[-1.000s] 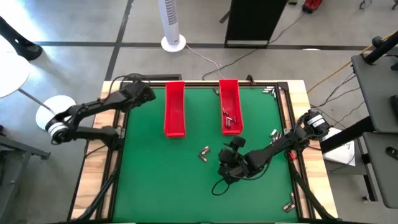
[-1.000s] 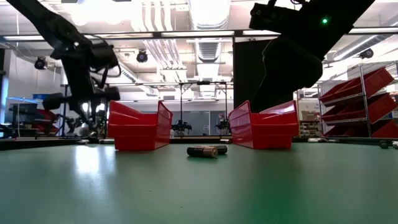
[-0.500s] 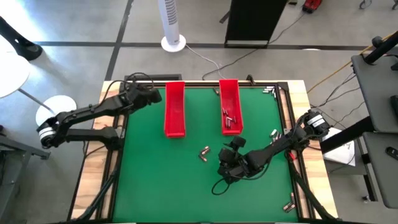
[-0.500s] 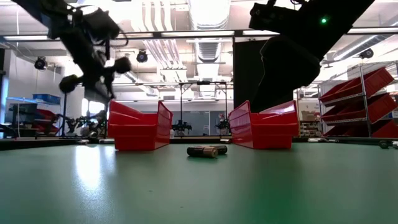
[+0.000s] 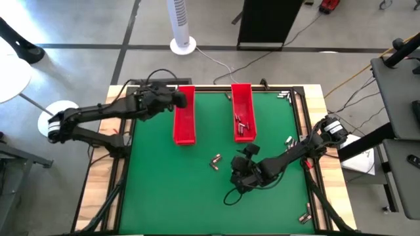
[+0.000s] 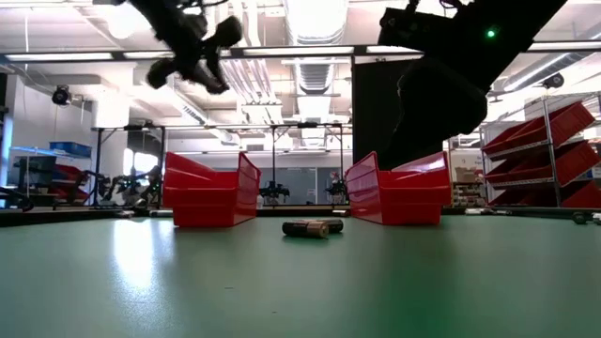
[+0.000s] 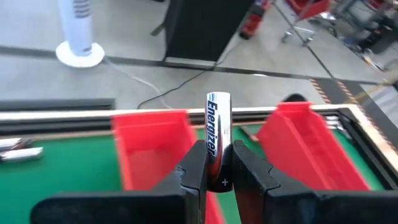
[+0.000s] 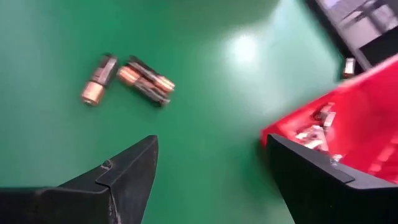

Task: Sort batteries
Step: Put the silver battery into the right red bin

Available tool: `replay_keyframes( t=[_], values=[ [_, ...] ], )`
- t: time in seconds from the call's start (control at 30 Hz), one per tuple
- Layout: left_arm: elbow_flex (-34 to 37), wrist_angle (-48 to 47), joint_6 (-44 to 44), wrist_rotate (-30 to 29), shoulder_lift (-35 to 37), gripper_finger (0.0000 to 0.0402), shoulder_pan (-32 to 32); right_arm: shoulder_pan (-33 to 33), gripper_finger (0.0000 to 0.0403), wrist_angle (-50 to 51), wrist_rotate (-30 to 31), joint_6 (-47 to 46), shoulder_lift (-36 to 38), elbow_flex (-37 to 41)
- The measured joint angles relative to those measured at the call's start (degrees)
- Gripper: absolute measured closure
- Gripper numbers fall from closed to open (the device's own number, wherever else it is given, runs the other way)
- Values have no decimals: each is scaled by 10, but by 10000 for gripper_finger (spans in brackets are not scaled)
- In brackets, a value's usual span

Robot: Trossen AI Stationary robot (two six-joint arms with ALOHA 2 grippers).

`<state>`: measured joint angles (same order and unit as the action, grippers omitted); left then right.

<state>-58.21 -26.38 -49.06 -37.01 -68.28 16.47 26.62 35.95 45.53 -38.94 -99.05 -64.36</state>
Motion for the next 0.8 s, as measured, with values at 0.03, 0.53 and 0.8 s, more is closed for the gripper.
replay_keyframes(
  t=[0.03, 0.53, 0.8],
  values=[
    [-15, 1, 7, 0, -13, 367, -7, 1, 109, 15, 12, -9, 3, 0],
    [-206, 15, 88, 20, -248, 367, -39, 80, 88, 256, 128, -256, 133, 15],
    [-301, 75, 139, 65, -361, 367, -48, 97, 97, 269, 125, -271, 171, 41]
  ],
)
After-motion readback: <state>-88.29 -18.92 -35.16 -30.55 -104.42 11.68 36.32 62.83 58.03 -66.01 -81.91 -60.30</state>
